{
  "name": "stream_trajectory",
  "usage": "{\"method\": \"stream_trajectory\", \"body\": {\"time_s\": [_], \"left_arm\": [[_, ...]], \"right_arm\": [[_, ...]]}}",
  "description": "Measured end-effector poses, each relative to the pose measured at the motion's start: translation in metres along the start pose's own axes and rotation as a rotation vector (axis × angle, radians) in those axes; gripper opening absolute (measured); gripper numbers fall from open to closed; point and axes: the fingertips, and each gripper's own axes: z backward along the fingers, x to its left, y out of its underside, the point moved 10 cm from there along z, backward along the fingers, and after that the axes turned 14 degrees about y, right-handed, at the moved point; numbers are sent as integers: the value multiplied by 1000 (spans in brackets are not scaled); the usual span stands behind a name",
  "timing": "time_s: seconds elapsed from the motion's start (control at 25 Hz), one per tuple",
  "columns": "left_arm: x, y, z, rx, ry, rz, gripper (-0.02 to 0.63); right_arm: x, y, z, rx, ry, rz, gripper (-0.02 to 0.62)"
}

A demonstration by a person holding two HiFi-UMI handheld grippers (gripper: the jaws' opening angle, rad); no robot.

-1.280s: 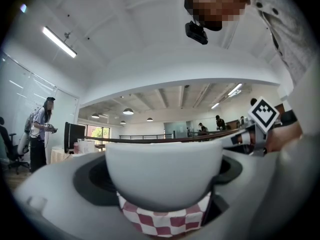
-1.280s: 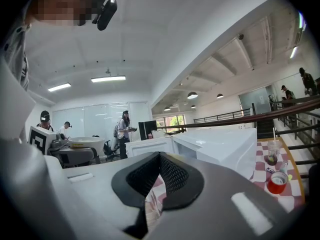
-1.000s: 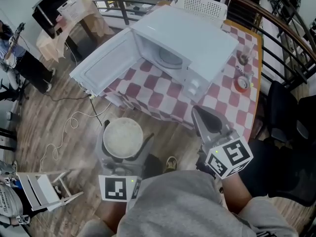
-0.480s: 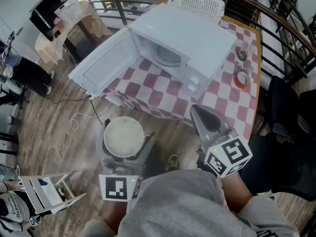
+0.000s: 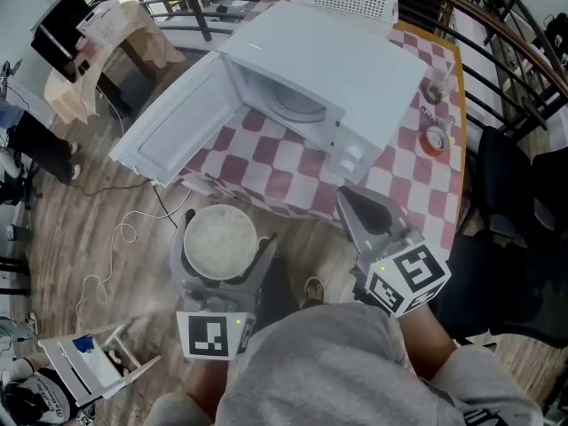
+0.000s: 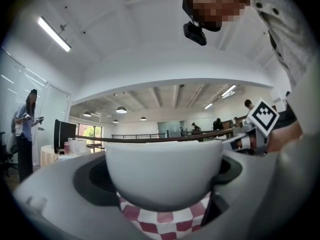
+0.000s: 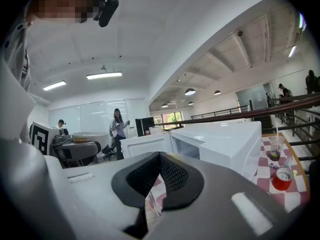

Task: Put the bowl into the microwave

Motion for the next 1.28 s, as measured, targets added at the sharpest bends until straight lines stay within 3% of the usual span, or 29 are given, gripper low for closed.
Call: {"method": "stream_trajectory", "body": {"time_s": [0.28,0.6,1.28], "left_arm": [[42,15,-27,44,42,44,523],[104,24,-71,18,100,48,523],[181,37,-117,20,274,115,523]], "right_arm": [[7,1,-43,26,22,-13,-3],[19,-8,-105,32,59,-20,-2],[31,-26,-168,37,222,-12,-3]]}}
